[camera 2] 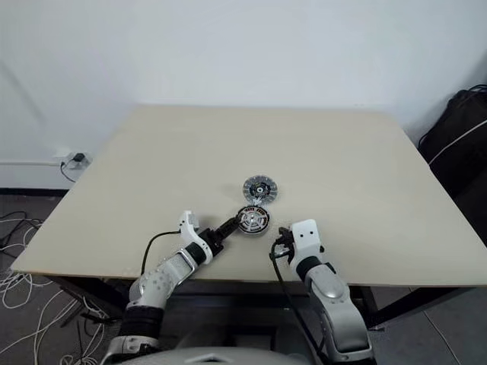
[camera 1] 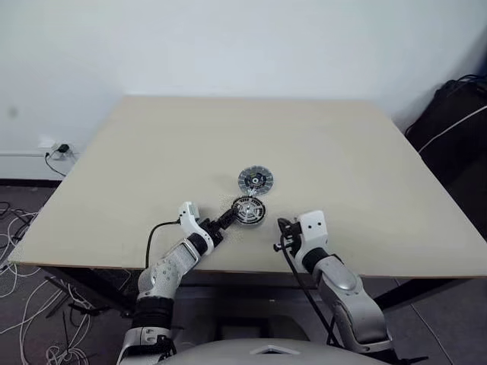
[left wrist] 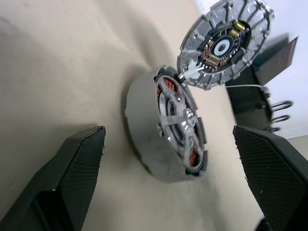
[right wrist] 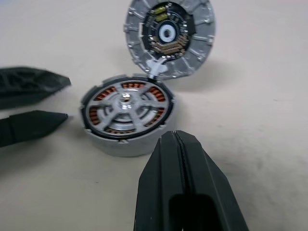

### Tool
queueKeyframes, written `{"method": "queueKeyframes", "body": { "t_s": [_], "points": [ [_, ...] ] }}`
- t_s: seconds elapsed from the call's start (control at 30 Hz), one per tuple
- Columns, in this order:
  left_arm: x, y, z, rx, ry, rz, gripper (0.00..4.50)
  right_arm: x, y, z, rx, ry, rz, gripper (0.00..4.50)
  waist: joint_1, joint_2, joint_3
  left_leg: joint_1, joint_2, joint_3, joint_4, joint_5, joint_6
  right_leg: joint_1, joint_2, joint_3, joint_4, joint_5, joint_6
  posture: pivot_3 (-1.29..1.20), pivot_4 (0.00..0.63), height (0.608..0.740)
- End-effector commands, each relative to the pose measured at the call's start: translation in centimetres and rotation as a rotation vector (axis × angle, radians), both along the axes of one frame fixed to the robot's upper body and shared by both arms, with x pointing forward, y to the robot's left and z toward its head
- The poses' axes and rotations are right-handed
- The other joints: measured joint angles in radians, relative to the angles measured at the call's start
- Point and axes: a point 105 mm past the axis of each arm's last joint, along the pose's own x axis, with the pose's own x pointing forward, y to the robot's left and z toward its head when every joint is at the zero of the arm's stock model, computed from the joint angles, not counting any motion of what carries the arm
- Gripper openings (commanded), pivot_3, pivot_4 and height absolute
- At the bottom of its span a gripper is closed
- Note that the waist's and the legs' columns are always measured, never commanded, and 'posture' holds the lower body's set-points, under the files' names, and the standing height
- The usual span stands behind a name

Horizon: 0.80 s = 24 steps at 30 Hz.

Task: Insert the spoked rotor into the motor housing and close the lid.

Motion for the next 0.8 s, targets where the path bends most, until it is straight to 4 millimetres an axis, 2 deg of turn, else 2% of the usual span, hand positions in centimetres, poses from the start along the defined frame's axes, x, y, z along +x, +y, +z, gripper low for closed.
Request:
{"method": "queueKeyframes", "body": {
  "t_s": [0.03, 0.1, 0.17, 0.33, 0.37, 0.47, 0.8],
  "points": [
    [0.9, -1.0, 2.6, 0.144, -0.214, -0.005, 4.49, 0.6, 0.3, 1.3, 0.013, -0.056, 0.012, 0.0, 0.0, 0.0, 0.0, 0.0, 0.0, 0.0, 0.0, 0.0, 0.0, 0.0, 0.0, 0.0, 0.0, -0.001, -0.001, 0.0, 0.0, 0.74],
    [1.0, -0.4, 2.9, 0.295, -0.318, 0.004, 4.49, 0.7, 0.3, 1.3, 0.013, -0.057, 0.014, 0.0, 0.0, 0.0, 0.0, 0.0, 0.0, 0.0, 0.001, 0.0, 0.0, 0.001, 0.0, 0.0, 0.0, -0.001, -0.002, 0.0, 0.0, 0.74],
    [1.0, 0.2, 3.5, 0.339, -0.409, 0.045, 4.49, 0.8, 0.4, 1.3, 0.014, -0.058, 0.015, 0.0, 0.001, 0.0, 0.0, 0.0, 0.0, 0.001, 0.0, 0.0, 0.0, 0.0, 0.0, 0.0, 0.0, -0.001, -0.002, 0.0, 0.0, 0.74],
    [0.1, 2.0, 3.9, 0.615, -0.634, 0.065, 4.49, 1.3, 0.9, 1.4, 0.015, -0.064, 0.024, 0.0, 0.001, 0.001, 0.0, 0.0, 0.0, 0.0, -0.001, 0.0, 0.0, -0.001, 0.0, 0.0, 0.0, -0.002, -0.003, 0.0, 0.0, 0.74],
    [-0.1, 2.3, 3.9, 0.657, -0.668, 0.065, 4.32, 1.5, 1.0, 1.4, 0.014, -0.065, 0.027, 0.0, 0.001, 0.001, 0.0, 0.0, 0.0, 0.0, -0.001, 0.0, 0.0, -0.001, 0.0, 0.0, 0.0, -0.002, -0.004, 0.0, 0.0, 0.74],
    [-0.7, 3.0, 3.5, 0.696, -0.698, 0.062, 3.56, 2.2, 1.5, 1.4, 0.007, -0.069, 0.04, 0.0, 0.003, 0.001, 0.0, 0.0, 0.0, 0.001, -0.001, 0.0, 0.0, 0.0, 0.0, 0.0, 0.0, -0.002, -0.004, 0.0, 0.0, 0.74],
    [-2.5, 3.8, 2.0, 0.829, -0.762, 0.02, 0.22, 5.0, 3.6, 0.7, -0.043, -0.04, 0.098, 0.0, 0.001, 0.002, 0.0, 0.0, 0.0, 0.0, -0.001, 0.0, 0.001, 0.0, 0.0, -0.002, 0.0, 0.001, 0.001, 0.0, 0.0, 0.74]
  ]
}}
